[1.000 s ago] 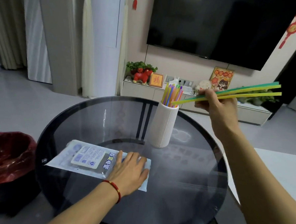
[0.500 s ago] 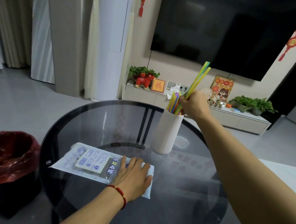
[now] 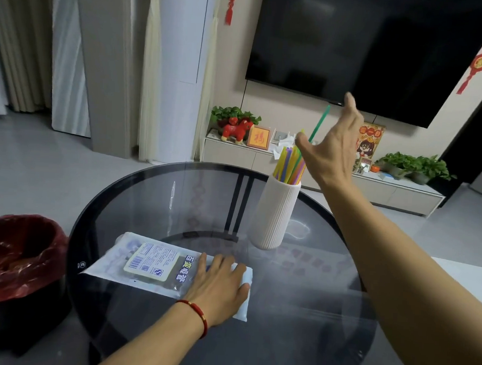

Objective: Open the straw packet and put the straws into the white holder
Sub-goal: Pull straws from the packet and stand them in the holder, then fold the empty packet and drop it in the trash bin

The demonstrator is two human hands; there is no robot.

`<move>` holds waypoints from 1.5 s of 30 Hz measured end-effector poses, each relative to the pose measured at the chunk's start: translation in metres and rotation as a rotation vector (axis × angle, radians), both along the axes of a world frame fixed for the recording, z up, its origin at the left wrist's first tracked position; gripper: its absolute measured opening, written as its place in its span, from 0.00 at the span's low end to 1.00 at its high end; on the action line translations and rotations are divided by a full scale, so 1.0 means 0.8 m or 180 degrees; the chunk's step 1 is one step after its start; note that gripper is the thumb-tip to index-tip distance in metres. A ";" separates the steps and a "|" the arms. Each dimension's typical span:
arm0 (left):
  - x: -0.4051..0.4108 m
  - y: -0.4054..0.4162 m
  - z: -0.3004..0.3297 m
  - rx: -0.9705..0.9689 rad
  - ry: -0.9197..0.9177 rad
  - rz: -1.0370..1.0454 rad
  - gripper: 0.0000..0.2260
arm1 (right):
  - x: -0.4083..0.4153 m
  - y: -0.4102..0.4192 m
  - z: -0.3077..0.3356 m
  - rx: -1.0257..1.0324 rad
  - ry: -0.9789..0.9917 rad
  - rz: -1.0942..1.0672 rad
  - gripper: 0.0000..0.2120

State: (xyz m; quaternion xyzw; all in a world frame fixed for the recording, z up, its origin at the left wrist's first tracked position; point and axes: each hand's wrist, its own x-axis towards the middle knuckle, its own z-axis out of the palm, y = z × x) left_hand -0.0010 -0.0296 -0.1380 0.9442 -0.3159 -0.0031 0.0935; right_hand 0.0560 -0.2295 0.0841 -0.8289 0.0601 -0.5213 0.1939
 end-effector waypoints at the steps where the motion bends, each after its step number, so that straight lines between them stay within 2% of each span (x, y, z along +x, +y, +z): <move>1: 0.001 0.000 0.000 0.0003 0.0011 -0.0001 0.20 | 0.005 -0.004 0.006 -0.0156 0.0062 0.0132 0.47; 3: 0.002 -0.001 0.000 -0.0005 0.0023 0.0005 0.21 | 0.016 -0.011 0.008 -0.0400 0.0704 0.0267 0.42; 6: 0.002 0.001 0.003 -0.0042 0.0063 -0.0021 0.26 | 0.024 -0.015 -0.013 -0.0735 0.1753 0.0258 0.20; 9: 0.000 0.004 0.004 0.0022 0.0083 -0.0138 0.36 | 0.024 -0.020 -0.042 -0.0785 0.1776 0.0410 0.15; 13: 0.001 0.014 0.002 0.0113 -0.0002 -0.0308 0.43 | 0.024 -0.024 -0.050 -0.0789 0.1235 0.0732 0.39; 16: 0.003 0.023 -0.001 0.0145 -0.0046 -0.0300 0.44 | 0.027 -0.023 -0.049 -0.0893 0.1142 0.0742 0.44; 18: 0.006 0.029 -0.001 0.0154 -0.0063 -0.0269 0.43 | 0.030 -0.020 -0.046 -0.0891 0.1186 0.0617 0.38; 20: 0.008 0.032 -0.003 0.0156 -0.0044 -0.0255 0.40 | 0.030 -0.020 -0.044 -0.1060 0.1661 0.0456 0.30; 23: 0.007 0.036 -0.002 0.0106 0.0109 -0.0211 0.33 | 0.022 -0.016 -0.044 -0.1178 0.2008 0.0336 0.30; 27: 0.003 0.044 0.012 -0.0027 0.0124 -0.0177 0.08 | -0.005 0.011 -0.047 -0.1371 0.1159 0.0264 0.26; 29: -0.002 0.052 0.024 0.0046 0.0115 -0.0077 0.06 | -0.027 0.036 -0.063 -0.1416 0.0863 0.0379 0.21; 30: -0.005 0.056 0.029 0.0067 0.0134 0.0022 0.06 | -0.040 0.051 -0.076 -0.1417 0.0919 0.0500 0.17; 32: -0.009 0.069 0.041 0.0010 0.0132 0.0194 0.09 | -0.062 0.085 -0.107 -0.1095 0.1447 0.0834 0.11; 34: -0.012 0.089 0.054 -0.0147 0.0018 0.0166 0.11 | -0.076 0.119 -0.145 -0.0383 0.2303 0.1185 0.12; 35: -0.014 0.100 0.061 -0.0273 -0.0056 0.0093 0.12 | -0.085 0.136 -0.162 0.0236 0.2723 0.1425 0.14; 37: -0.021 0.146 0.071 -0.0524 -0.0170 0.0062 0.17 | -0.095 0.188 -0.191 0.1893 0.3234 0.2179 0.17; 38: -0.026 0.162 0.073 -0.0616 -0.0259 0.0047 0.19 | -0.102 0.206 -0.202 0.2602 0.3277 0.2525 0.18; 40: -0.042 0.228 0.068 -0.0653 -0.0414 0.0178 0.21 | -0.105 0.267 -0.218 0.3415 0.3186 0.3174 0.16; 42: -0.056 0.280 0.059 -0.0668 -0.0527 0.0348 0.22 | -0.105 0.321 -0.224 0.3775 0.3102 0.3573 0.16; 45: -0.068 0.350 0.046 -0.0697 -0.0669 0.0847 0.21 | -0.099 0.398 -0.230 0.3932 0.3067 0.3830 0.17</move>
